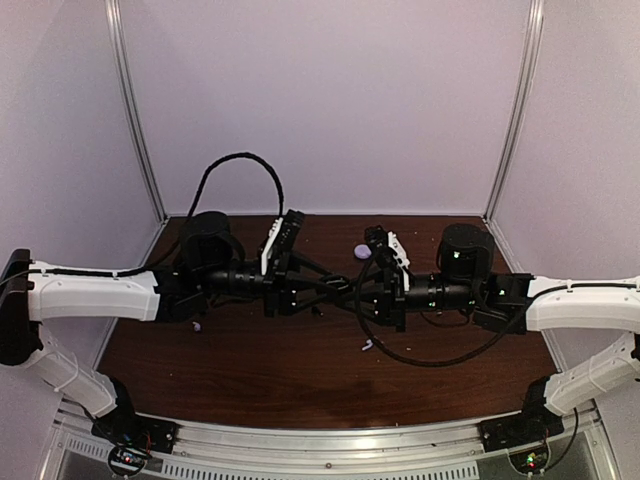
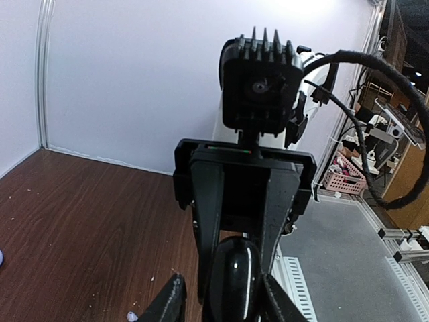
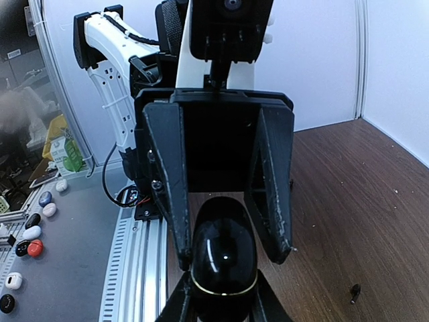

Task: Insert the wireless bluetooth earbuds into the charging case
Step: Pass from the right arm to the left, then open the charging case at the center of the board, then pick up the left earbud from the center of the board.

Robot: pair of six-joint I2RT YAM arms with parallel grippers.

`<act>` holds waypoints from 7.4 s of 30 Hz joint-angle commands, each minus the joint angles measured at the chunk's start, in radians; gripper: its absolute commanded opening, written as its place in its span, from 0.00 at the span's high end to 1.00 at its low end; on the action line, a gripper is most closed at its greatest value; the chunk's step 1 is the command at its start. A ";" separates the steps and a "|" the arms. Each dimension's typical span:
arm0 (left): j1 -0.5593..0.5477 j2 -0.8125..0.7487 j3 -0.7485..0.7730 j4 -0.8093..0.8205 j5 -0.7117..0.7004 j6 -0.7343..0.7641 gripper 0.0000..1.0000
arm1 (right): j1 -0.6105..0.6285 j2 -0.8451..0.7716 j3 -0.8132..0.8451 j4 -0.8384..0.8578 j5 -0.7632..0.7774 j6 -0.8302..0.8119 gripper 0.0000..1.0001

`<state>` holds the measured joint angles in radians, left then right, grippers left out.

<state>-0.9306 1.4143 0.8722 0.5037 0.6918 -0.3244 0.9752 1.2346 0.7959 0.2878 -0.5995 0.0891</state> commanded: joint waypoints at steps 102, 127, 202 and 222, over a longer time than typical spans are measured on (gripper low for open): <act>0.204 -0.041 0.006 -0.192 -0.247 -0.090 0.48 | -0.089 -0.095 -0.158 0.169 -0.072 0.036 0.98; 0.222 0.454 0.175 -0.287 -0.341 -0.092 0.62 | -0.170 -0.209 -0.274 0.146 -0.039 0.074 0.98; 0.081 0.686 0.649 -1.154 -0.599 0.277 0.58 | -0.181 -0.214 -0.259 0.110 -0.037 0.060 0.98; 0.090 0.895 0.950 -1.320 -0.606 0.356 0.65 | -0.184 -0.234 -0.264 0.089 -0.031 0.050 0.98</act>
<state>-0.8478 2.2726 1.7817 -0.7662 0.0715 0.0063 0.7986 1.0126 0.5301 0.3695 -0.6422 0.1448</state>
